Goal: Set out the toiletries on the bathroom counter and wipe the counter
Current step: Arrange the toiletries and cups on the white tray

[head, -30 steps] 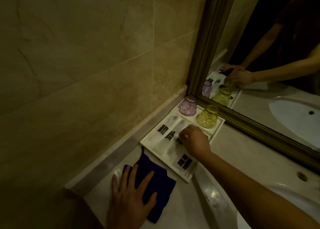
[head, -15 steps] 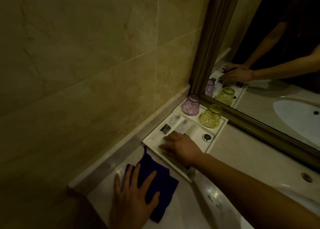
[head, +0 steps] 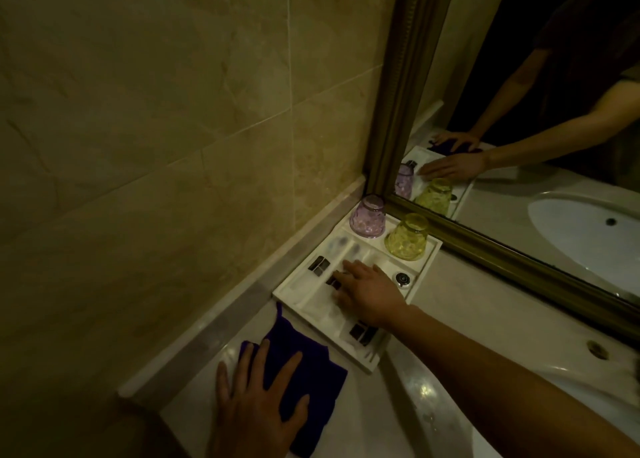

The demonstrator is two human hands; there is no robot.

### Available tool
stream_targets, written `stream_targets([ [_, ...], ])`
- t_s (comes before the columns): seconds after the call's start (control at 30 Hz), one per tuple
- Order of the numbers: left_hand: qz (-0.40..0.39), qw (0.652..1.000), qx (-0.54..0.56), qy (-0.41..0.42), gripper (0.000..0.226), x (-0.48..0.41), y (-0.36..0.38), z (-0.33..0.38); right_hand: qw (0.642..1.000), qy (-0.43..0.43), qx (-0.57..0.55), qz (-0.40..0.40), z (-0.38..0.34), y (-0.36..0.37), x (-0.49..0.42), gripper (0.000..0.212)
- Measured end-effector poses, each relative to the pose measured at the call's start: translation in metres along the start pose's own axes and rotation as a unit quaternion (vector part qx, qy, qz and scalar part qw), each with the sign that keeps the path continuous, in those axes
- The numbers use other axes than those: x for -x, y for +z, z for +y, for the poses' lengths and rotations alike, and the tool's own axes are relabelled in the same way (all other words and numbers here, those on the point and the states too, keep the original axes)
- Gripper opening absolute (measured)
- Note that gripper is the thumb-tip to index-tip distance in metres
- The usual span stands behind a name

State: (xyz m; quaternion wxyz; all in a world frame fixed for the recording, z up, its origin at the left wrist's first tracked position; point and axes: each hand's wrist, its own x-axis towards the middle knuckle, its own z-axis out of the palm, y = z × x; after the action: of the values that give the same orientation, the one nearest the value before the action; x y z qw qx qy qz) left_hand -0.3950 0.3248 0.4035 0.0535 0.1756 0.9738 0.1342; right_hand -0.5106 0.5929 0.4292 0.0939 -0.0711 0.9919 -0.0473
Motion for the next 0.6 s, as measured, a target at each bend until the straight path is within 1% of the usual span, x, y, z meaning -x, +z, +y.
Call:
stream_targets([
  [0.1,0.001,1.0,0.006,-0.001,0.066,-0.002,0.0,0.0,1.0,0.001,-0.021,0.021,0.001,0.004,0.003,0.063],
  [0.17,0.005,1.0,0.006,0.001,0.065,-0.001,0.0,0.0,0.998,-0.001,-0.031,0.063,0.001,0.002,0.009,0.058],
  [0.2,0.006,1.0,0.004,0.002,0.065,-0.001,0.0,0.0,0.994,0.006,-0.043,0.099,0.002,0.001,0.014,0.052],
  [0.23,0.008,1.0,0.005,0.004,0.065,0.0,0.0,0.0,0.988,0.026,-0.064,0.14,0.006,-0.001,0.019,0.044],
  [0.3,0.011,1.0,0.008,0.005,0.064,0.001,0.0,0.0,0.968,0.102,-0.102,0.204,0.019,-0.007,0.031,0.03],
  [0.33,0.011,1.0,0.006,0.003,0.064,0.001,0.0,0.0,0.961,0.142,-0.101,0.212,0.027,-0.009,0.039,0.028],
  [0.37,0.011,1.0,0.004,0.002,0.064,0.002,0.0,0.0,0.962,0.168,-0.078,0.202,0.035,-0.01,0.046,0.027],
  [0.47,0.012,1.0,0.0,-0.001,0.063,0.002,0.002,0.0,0.972,0.172,0.019,0.16,0.053,-0.008,0.059,0.03],
  [0.53,0.009,1.0,0.0,-0.002,0.063,0.002,0.001,0.0,0.97,0.184,0.017,0.159,0.058,-0.006,0.059,0.033],
  [0.6,0.01,1.0,-0.003,0.0,0.064,0.003,0.001,0.0,0.963,0.206,-0.015,0.171,0.061,-0.005,0.054,0.03],
])
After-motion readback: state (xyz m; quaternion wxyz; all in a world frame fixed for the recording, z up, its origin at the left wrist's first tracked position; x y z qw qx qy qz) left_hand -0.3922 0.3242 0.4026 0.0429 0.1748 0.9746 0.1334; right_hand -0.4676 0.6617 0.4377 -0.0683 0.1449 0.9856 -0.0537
